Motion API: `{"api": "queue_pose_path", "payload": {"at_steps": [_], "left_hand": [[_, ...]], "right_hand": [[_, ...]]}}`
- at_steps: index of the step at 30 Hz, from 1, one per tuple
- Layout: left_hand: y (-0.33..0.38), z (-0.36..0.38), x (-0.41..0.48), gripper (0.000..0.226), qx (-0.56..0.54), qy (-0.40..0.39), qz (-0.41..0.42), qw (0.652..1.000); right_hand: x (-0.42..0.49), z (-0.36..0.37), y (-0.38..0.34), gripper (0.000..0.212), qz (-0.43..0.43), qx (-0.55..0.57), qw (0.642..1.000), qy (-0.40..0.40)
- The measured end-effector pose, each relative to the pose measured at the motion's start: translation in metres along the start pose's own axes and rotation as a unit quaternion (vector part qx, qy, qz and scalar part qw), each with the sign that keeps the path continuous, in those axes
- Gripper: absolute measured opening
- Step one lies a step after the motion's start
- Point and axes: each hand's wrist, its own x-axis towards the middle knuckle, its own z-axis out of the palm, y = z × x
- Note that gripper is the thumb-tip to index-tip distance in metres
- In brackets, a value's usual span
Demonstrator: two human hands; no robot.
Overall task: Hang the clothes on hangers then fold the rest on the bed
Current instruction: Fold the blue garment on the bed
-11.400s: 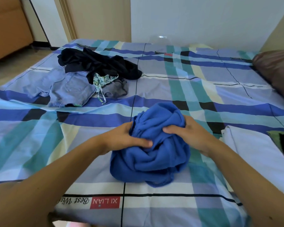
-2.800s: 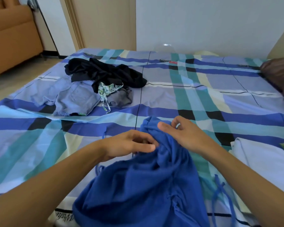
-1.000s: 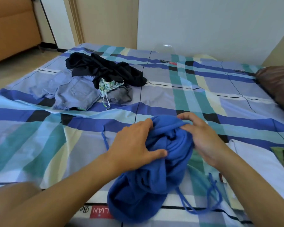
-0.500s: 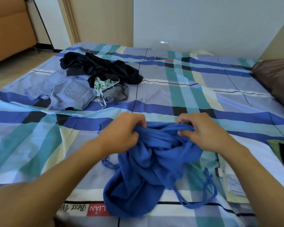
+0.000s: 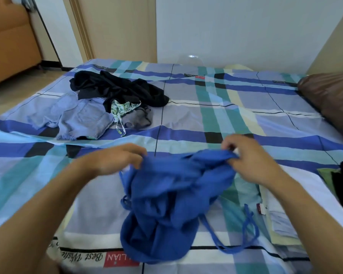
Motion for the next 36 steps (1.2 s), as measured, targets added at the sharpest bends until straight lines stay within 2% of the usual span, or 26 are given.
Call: {"api": "queue_pose_path", "payload": {"at_steps": [2,4,6,8,10,12,14,16,19,22,23,25,27,29,30,32,34,36], "left_hand": [[0.006,0.031,0.007,0.052,0.191,0.001,-0.019,0.981],[0.014,0.062,0.011,0.069,0.319,0.091,0.055,0.942],[0.022,0.084,0.011,0.06,0.368,0.133,0.109,0.914],[0.026,0.092,0.012,0.034,0.377,0.138,0.136,0.906],[0.023,0.084,0.013,0.015,0.301,0.163,0.147,0.928],[0.018,0.058,0.014,0.014,0.176,0.217,0.162,0.947],[0.012,0.026,0.015,0.014,0.084,0.3,0.178,0.933],[0.011,0.003,0.012,0.02,0.047,0.374,0.149,0.914],[0.0,-0.016,0.008,0.024,-0.021,0.428,0.067,0.901],[-0.025,-0.042,0.007,0.031,-0.137,0.495,-0.049,0.857],[-0.033,-0.05,0.005,0.032,-0.124,0.494,-0.083,0.856],[-0.045,-0.058,0.002,0.029,-0.071,0.454,-0.13,0.878],[-0.054,-0.057,0.002,0.037,-0.005,0.394,-0.171,0.903],[-0.052,-0.047,0.003,0.053,0.105,0.378,-0.203,0.897],[-0.052,-0.039,0.006,0.059,0.164,0.396,-0.175,0.886],[-0.037,-0.013,0.011,0.06,0.219,0.411,-0.02,0.885],[-0.017,0.019,0.014,0.049,0.172,0.322,0.147,0.919],[-0.006,0.052,0.018,0.045,0.165,0.197,0.209,0.944]], "right_hand": [[-0.004,0.02,-0.016,0.039,-0.059,-0.026,0.993,-0.1],[-0.003,0.034,-0.025,0.041,-0.113,-0.045,0.983,-0.136],[0.0,0.041,-0.027,0.038,-0.145,-0.064,0.976,-0.151],[0.001,0.042,-0.022,0.026,-0.147,-0.075,0.972,-0.167],[0.001,0.036,-0.014,0.011,-0.126,-0.047,0.978,-0.158],[0.003,0.02,-0.007,0.006,-0.098,0.015,0.992,-0.083],[0.008,-0.001,-0.001,0.005,-0.051,0.078,0.996,0.01],[0.012,-0.018,0.006,0.011,-0.005,0.12,0.99,0.07],[0.012,-0.028,0.029,0.016,0.073,0.132,0.981,0.12],[0.007,-0.039,0.057,0.014,0.165,0.149,0.959,0.177],[0.005,-0.044,0.063,0.012,0.18,0.164,0.953,0.18],[0.0,-0.047,0.066,0.011,0.166,0.18,0.96,0.133],[-0.004,-0.043,0.055,0.014,0.123,0.154,0.979,0.042],[-0.006,-0.038,0.039,0.015,0.082,0.132,0.987,-0.042],[-0.007,-0.037,0.03,0.014,0.062,0.143,0.985,-0.077],[-0.009,-0.036,0.014,0.013,0.026,0.183,0.976,-0.119],[-0.013,-0.035,0.002,0.016,-0.002,0.225,0.965,-0.138],[-0.016,-0.036,-0.002,0.021,-0.02,0.261,0.952,-0.156]]}}
